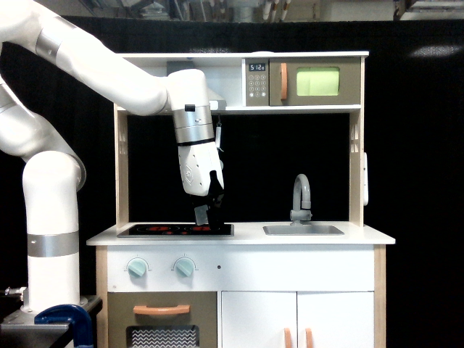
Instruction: Open the oven door
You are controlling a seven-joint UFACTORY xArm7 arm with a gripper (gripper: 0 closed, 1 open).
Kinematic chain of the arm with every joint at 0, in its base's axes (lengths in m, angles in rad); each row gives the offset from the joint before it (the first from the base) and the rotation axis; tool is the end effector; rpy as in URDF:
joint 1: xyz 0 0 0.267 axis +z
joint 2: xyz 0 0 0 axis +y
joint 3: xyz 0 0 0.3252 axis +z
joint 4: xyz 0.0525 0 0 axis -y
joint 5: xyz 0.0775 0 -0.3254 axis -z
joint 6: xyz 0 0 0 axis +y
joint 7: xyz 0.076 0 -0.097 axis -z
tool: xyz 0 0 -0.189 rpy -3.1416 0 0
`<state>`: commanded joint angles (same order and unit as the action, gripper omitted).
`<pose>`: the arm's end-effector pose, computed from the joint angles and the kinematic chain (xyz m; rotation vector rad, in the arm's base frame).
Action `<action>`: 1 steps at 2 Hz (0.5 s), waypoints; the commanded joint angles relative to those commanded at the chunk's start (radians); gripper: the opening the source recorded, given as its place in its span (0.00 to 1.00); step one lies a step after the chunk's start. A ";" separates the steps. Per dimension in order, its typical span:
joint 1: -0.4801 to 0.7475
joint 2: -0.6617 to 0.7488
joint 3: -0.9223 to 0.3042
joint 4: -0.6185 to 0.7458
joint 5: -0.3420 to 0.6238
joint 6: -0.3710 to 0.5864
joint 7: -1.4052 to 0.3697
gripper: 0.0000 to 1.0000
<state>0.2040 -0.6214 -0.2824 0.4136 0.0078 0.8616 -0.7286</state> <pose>0.2958 0.0059 0.1895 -2.8505 -1.0142 -0.3118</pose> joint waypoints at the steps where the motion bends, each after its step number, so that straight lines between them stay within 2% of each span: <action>1: 0.143 0.072 -0.252 0.095 0.105 0.032 -0.478 1.00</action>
<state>0.3474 -0.5495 -0.5349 0.5090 0.1125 0.8939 -1.2068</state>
